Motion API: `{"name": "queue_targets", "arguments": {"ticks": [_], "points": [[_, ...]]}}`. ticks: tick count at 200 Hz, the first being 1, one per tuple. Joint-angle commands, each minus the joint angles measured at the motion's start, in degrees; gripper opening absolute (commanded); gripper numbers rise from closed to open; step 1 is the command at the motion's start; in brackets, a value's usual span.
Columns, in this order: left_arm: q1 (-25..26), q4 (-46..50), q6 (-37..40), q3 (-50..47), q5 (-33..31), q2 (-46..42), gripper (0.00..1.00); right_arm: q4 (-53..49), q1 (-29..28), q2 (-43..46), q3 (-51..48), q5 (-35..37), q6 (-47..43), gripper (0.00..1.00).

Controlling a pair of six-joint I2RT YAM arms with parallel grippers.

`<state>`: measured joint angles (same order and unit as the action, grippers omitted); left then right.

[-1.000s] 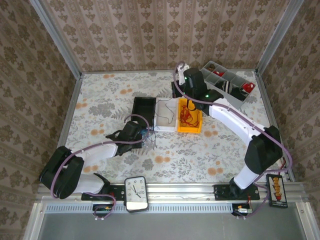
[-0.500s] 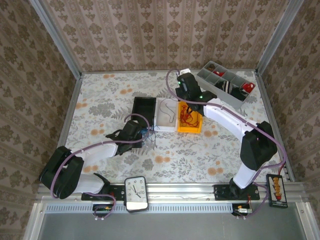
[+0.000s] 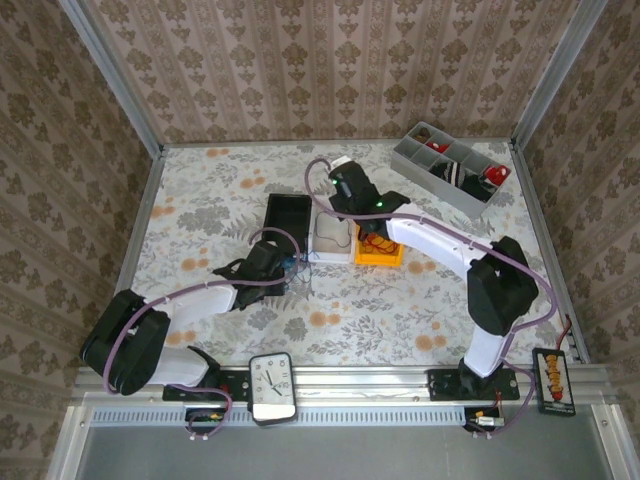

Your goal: Untangle the cables

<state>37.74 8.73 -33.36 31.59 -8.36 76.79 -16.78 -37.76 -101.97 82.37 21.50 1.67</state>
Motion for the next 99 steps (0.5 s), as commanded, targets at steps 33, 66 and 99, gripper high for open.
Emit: {"name": "queue_targets", "arguments": {"ticks": [33, 66, 99], "points": [[-0.1, 1.2, 0.1, 0.9, -0.6, -0.8, 0.00, -2.9, 0.3, -5.0, 3.5, -13.6, 2.6, 0.00], [-0.1, 1.5, 0.6, 1.0, 0.0, -1.5, 0.00, -3.5, 3.6, -10.4, 5.3, -17.3, 8.8, 0.00], [-0.1, 1.6, 0.8, 0.7, 0.3, -2.5, 0.00, -3.9, 4.8, -13.2, 7.4, -19.3, 11.6, 0.11]]}}
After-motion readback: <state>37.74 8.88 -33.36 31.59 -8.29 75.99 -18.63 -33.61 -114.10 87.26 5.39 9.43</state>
